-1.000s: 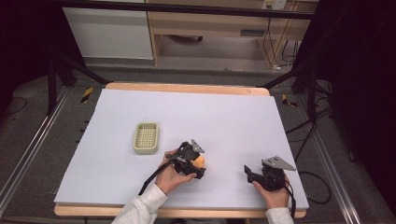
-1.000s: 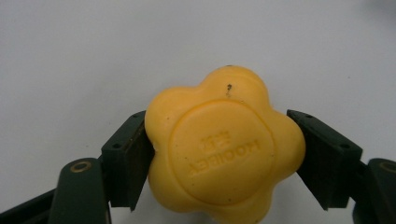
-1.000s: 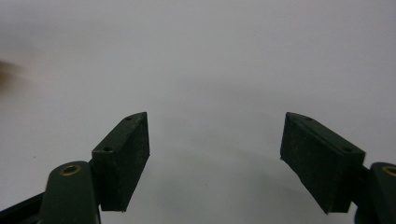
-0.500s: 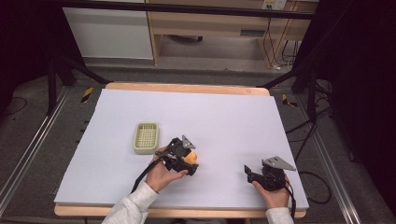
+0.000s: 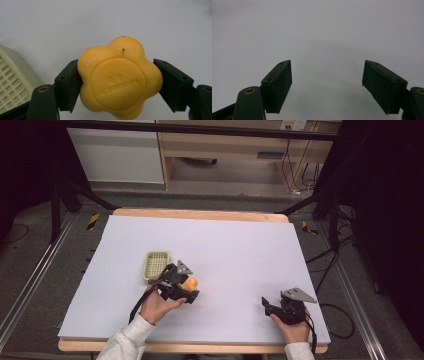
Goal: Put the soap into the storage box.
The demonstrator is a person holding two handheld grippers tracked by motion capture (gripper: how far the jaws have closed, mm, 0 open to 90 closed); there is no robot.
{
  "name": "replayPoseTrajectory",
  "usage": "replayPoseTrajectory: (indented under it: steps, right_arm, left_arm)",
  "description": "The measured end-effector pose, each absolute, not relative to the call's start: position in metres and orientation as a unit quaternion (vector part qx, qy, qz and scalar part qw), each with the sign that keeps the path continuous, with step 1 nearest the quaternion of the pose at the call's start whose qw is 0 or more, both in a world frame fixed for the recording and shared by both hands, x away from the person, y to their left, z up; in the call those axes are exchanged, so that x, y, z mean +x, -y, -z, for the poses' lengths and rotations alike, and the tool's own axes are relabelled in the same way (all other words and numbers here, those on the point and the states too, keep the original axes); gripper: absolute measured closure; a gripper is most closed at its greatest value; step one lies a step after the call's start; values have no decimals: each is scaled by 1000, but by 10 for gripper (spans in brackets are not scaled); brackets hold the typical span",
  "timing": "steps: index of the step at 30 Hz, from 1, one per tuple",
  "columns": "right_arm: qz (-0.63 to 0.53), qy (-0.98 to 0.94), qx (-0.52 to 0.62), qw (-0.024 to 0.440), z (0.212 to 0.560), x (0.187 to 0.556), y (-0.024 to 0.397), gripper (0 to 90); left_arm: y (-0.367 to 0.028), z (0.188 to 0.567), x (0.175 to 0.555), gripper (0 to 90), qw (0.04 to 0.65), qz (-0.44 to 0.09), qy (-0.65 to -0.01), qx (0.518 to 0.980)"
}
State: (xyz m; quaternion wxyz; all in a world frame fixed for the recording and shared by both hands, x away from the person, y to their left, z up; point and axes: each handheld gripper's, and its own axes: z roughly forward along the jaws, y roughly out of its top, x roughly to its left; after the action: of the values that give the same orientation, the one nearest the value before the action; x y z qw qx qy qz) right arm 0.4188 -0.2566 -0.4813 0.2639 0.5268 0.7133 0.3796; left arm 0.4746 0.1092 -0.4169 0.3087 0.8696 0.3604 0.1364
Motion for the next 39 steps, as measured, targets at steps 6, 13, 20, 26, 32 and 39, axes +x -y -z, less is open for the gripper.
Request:
replayPoseTrajectory:
  steps: [6, 13, 20, 26, 32, 39]
  right_arm:
    - [-379, -712, 530, 261, 481, 419, 256, 240]
    - [-381, -712, 528, 263, 481, 418, 257, 243]
    - [-380, -713, 528, 262, 481, 418, 257, 245]
    - [-380, -713, 527, 263, 481, 418, 257, 245]
    - [-380, -715, 525, 262, 481, 418, 257, 244]
    - [-380, -715, 525, 261, 481, 418, 256, 244]
  left_arm:
    - [-131, 412, 475, 262, 320, -145, -378, 856]
    - [-145, 412, 478, 262, 321, -153, -397, 846]
    - [-160, 407, 481, 263, 324, -164, -413, 835]
    - [-168, 403, 484, 263, 326, -168, -421, 829]
    - [-175, 403, 489, 263, 326, -170, -433, 823]
    - [-183, 400, 495, 263, 329, -176, -443, 815]
